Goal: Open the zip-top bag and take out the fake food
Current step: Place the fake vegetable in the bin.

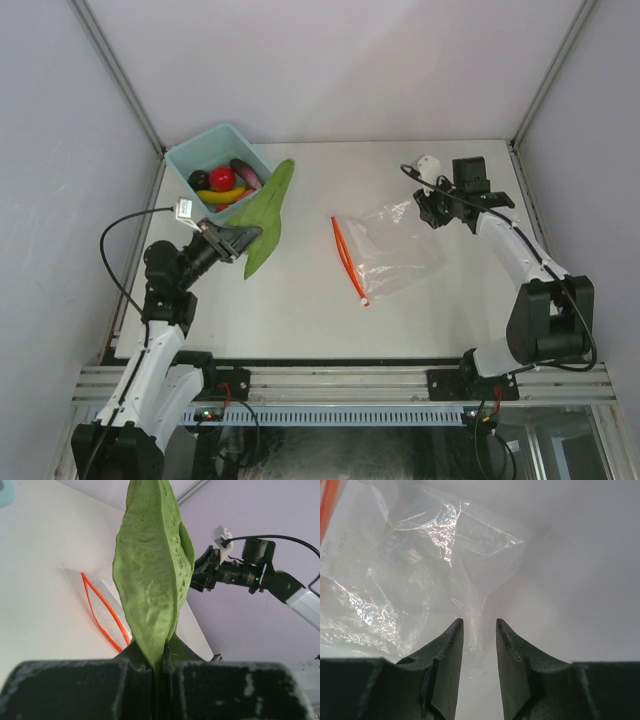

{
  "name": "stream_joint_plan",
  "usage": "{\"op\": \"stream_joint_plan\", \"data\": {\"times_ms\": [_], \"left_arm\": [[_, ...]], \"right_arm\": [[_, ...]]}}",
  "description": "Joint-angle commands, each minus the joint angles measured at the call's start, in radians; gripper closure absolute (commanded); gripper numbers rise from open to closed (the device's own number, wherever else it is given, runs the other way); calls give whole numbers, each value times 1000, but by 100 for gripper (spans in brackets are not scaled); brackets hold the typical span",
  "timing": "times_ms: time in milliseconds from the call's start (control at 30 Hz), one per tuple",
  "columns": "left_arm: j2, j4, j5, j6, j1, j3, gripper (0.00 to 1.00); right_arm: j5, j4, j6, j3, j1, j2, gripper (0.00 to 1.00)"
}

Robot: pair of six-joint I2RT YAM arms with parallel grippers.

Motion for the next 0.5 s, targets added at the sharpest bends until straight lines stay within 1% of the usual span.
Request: {"op": "stream_joint_plan", "data": {"times_ms": [0, 267, 467], "left_arm": [[2, 78, 33, -28, 38, 10, 100], [44, 129, 42, -76, 79, 20, 100], [89, 161, 27, -102, 99, 31, 100]], "right_arm": [[-25, 60, 12, 2, -7, -96, 66], [-107, 88, 10, -31, -10, -232, 65], [-224, 93, 14, -49, -12, -315, 65]]}}
